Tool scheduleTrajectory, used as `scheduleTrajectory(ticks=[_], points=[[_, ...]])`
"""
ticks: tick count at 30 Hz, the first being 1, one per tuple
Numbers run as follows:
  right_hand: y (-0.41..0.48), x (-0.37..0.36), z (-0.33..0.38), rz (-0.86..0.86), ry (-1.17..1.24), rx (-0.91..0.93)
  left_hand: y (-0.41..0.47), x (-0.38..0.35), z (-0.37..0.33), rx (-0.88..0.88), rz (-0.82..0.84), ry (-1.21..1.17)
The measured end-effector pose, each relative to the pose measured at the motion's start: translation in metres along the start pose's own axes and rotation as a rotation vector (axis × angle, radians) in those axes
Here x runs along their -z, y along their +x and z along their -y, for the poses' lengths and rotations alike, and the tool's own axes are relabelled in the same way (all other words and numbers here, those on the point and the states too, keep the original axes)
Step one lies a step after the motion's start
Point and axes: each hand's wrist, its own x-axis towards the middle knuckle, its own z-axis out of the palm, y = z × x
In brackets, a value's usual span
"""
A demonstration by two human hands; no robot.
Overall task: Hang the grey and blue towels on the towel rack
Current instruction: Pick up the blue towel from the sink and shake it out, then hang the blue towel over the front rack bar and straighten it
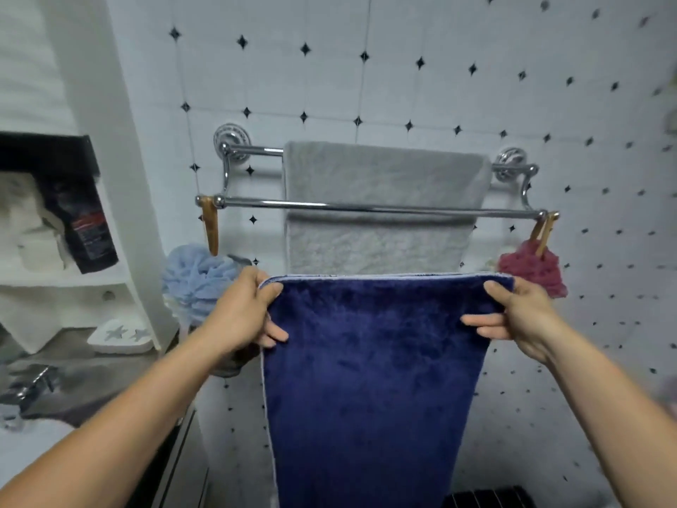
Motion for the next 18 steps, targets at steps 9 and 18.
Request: scheduleTrajectory(ticks=[9,18], points=[[0.051,0.006,0.045,-0.009,0.285,-0.035,0.040,0.000,-0.047,-0.044,-0.005,-0.383],[0.131,-0.014,0.048,0.039,0.458,-0.064,0.105,-0.034,-0.059,0.173,-0.206,-0.865]])
